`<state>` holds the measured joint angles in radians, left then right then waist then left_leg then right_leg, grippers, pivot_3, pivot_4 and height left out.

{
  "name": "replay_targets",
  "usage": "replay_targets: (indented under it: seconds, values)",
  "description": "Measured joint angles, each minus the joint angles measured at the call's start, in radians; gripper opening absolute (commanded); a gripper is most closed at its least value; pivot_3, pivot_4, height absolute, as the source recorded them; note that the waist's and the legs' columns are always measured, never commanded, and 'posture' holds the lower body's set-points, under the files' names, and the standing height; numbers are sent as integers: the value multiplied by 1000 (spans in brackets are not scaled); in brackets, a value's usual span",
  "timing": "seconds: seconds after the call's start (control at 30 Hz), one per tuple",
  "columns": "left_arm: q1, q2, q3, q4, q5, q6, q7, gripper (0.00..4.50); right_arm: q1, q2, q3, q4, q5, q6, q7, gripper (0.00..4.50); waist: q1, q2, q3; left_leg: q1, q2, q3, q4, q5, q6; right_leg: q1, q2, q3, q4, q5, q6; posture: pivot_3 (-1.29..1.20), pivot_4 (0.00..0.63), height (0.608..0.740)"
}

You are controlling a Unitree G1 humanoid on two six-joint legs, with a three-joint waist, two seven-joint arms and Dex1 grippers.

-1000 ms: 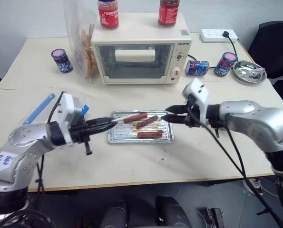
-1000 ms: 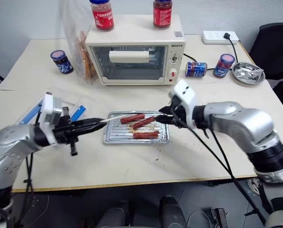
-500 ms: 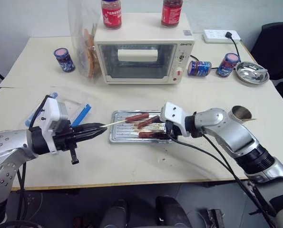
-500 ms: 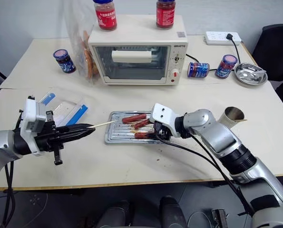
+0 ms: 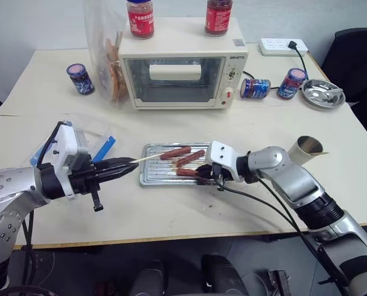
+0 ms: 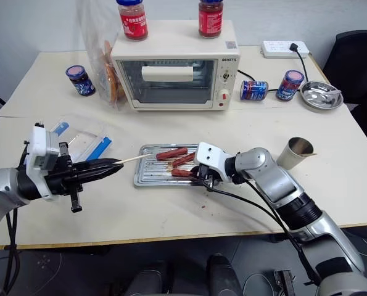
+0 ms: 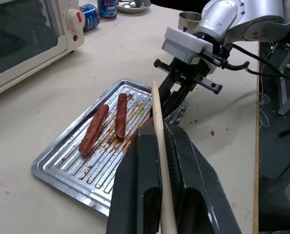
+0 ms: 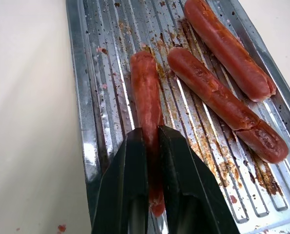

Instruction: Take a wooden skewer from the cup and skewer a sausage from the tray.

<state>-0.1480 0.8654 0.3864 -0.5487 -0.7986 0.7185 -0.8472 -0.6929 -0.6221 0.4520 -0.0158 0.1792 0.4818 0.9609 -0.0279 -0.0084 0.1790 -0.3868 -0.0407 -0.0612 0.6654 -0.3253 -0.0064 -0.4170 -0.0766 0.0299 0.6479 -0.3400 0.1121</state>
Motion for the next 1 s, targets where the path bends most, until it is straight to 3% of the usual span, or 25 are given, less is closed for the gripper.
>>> replay_targets:
  seconds: [0.13, 0.23, 0.63, 0.83, 1.0]
  values:
    - [-5, 0, -11, 4, 0, 0, 5, 0, 7, 11, -16, 2, -5, 12, 2, 914, 0, 0, 0, 0, 0, 0, 0, 0, 0, 0, 0, 0, 0, 0, 0, 0, 150, 740]
    - [-7, 0, -15, 5, 0, -1, 6, 0, 15, 12, -16, 10, -24, 20, 1, 1673, 1, 0, 0, 0, 0, 0, 0, 0, 0, 0, 0, 0, 0, 0, 0, 0, 150, 740]
    - [-37, 0, -35, 11, 4, -4, 7, 0, 13, 50, -24, 17, -45, 22, 8, 1673, 0, 0, 0, 0, 0, 0, 0, 0, 0, 0, 0, 0, 1, 0, 0, 0, 150, 740]
    - [-39, 0, -44, 13, 8, -10, 5, 0, 14, 58, -27, 17, -44, 43, 19, 373, 0, 0, 0, 0, 0, 0, 0, 0, 0, 0, 0, 0, 2, 0, 0, 0, 150, 740]
    - [-46, 0, -46, 20, 13, -13, 4, 0, 14, 58, -32, 5, -43, 68, 27, 373, 0, 0, 0, 0, 0, 0, 1, 0, 0, 0, 0, 0, 2, 0, 0, 0, 150, 740]
